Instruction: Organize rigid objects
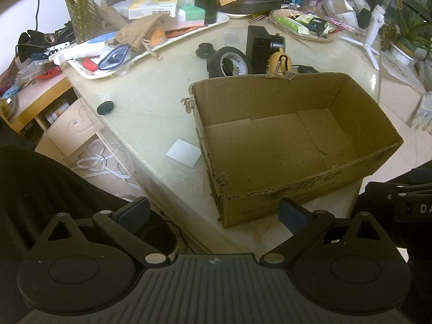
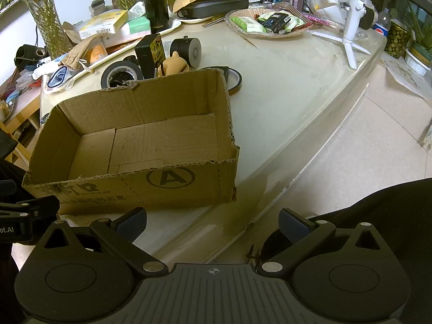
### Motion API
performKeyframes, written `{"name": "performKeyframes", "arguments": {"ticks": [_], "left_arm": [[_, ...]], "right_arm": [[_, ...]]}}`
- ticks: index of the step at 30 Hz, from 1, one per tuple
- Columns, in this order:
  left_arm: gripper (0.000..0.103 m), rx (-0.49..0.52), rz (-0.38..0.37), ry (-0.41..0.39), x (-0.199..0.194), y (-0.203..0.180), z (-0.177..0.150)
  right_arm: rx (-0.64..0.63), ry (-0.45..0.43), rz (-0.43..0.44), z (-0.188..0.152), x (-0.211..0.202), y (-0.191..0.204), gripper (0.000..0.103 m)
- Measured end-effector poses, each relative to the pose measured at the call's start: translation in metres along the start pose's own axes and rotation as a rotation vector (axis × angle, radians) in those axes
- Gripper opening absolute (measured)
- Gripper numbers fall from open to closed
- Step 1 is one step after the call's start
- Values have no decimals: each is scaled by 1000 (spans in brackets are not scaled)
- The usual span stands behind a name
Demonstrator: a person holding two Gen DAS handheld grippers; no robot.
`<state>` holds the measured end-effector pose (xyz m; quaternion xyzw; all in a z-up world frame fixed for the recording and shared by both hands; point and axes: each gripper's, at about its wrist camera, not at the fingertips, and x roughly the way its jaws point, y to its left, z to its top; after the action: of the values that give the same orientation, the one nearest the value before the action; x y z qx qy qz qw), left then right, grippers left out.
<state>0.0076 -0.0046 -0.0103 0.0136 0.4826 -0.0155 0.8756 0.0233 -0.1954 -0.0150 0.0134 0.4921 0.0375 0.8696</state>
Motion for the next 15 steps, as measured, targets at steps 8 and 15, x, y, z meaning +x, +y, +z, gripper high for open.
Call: {"name": "performKeyframes", "arguments": {"ticks": [8,15], "left_arm": [[103,0,-5,11,2,-2,-1],[103,1,-10,13,2,-1,0]], "right_arm": [[0,1,-1,0,0,0,103],[0,0,0,1,0,1,103]]}}
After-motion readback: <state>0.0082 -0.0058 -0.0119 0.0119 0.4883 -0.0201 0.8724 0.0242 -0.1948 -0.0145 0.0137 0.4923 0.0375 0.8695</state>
